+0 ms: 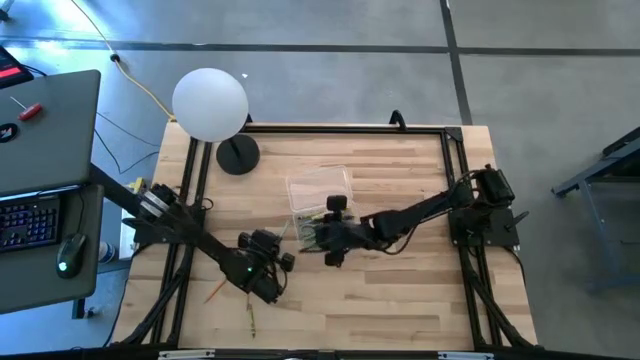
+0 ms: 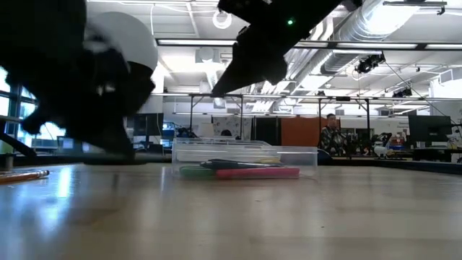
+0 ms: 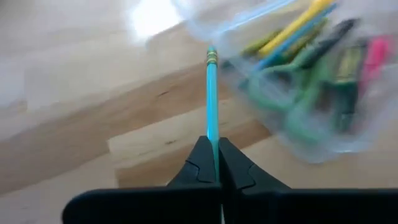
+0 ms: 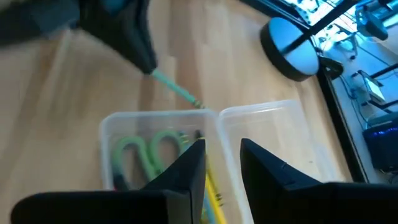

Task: Pick & place school supplies into a supply box
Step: Put the blue pencil into the transparent supply box

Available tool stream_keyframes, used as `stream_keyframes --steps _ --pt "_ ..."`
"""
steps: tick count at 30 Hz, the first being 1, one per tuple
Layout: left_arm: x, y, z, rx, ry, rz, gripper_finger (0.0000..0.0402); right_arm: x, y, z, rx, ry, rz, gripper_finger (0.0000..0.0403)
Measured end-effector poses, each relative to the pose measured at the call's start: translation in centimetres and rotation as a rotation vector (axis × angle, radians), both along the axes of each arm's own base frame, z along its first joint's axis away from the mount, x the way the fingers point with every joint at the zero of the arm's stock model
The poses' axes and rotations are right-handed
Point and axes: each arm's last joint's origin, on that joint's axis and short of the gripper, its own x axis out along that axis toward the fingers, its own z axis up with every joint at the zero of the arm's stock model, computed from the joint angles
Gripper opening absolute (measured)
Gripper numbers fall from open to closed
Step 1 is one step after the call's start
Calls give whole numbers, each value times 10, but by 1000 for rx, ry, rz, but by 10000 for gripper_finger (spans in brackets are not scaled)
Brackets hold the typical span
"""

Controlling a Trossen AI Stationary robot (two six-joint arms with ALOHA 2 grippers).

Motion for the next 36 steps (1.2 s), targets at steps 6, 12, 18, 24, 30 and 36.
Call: stream_keyframes --steps 6,12,18,24,30,36 --pt "2 -2 57 -32 17 -133 9 -12 25 -6 -5 74 48 79" --pt "26 -1 89 -40 39 -331 12 -27 40 -11 -118 139 -9 79" --pt "38 22 80 -40 134 -341 26 -31 45 -10 -170 105 -68 80" --pt "32 22 74 -98 185 -353 119 -35 46 -13 -146 138 -74 79" --pt "9 15 47 -76 164 -282 174 -35 46 -13 -142 135 -76 80" --pt "-25 14 -1 -20 -79 -189 168 -35 46 -13 -137 134 -75 80"
